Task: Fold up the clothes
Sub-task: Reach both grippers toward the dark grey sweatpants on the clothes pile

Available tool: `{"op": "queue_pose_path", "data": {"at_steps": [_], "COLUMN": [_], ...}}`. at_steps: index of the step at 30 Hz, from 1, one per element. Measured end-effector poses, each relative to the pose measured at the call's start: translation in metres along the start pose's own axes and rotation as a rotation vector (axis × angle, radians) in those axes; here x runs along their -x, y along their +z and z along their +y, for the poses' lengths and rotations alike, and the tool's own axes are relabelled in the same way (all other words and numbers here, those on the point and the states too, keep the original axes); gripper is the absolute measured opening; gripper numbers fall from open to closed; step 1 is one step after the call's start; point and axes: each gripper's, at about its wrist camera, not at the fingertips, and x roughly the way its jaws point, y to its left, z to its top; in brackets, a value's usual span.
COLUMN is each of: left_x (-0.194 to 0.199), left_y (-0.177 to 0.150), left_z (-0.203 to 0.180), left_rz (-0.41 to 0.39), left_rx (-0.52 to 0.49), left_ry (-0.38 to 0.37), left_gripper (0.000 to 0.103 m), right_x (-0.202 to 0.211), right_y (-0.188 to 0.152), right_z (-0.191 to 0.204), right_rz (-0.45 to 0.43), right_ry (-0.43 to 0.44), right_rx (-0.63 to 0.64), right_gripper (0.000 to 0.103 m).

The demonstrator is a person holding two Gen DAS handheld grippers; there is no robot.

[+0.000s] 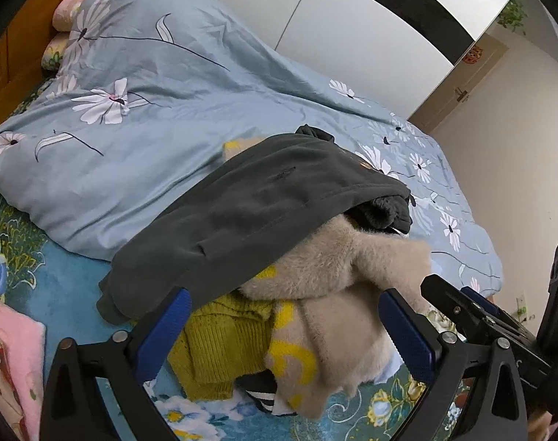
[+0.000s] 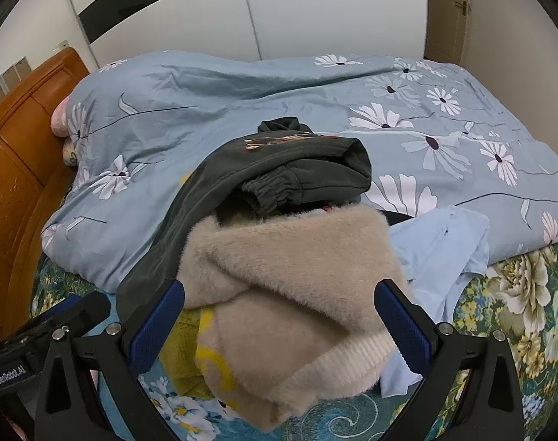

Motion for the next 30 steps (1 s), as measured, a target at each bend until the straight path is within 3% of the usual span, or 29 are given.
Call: {"op": "queue_pose_path", "data": {"at_steps": [5, 9, 11, 15, 30], "left_x": [-0.005, -0.008, -0.009, -0.011, -0.036], "left_y": [-0.003, -0.006, -0.006, -0.007, 0.005], "left_z": [0.003, 0.008, 0.009, 0.005, -0.006], "left_rz": [0.023, 0.027, 0.019, 0.035, 0.087], "left_rx": [0.026, 0.087, 0.129, 0.102, -0.050], "left_ry": [-0.044, -0.107, -0.104, -0.121, -0.043], "left_gripper": [0.103, 0.103, 0.103, 0.103, 0.103], "right_x": [-0.004, -0.006, -0.006, -0.008, -0.015], "right_y": [0.000, -0.002, -0.002, -0.003, -0.009], "right_z": [-0.006, -0.004, -0.003, 0.000, -0.007], "right_rz": [0.016, 0.027, 0.027, 0.032, 0.075], "right_ry": [0.002, 0.009, 0.008, 0.009, -0.003], "right_rx": [-0.029, -0.018, -0.007, 0.000, -0.011], "right_gripper": [0.103, 0.103, 0.103, 0.103, 0.103]}}
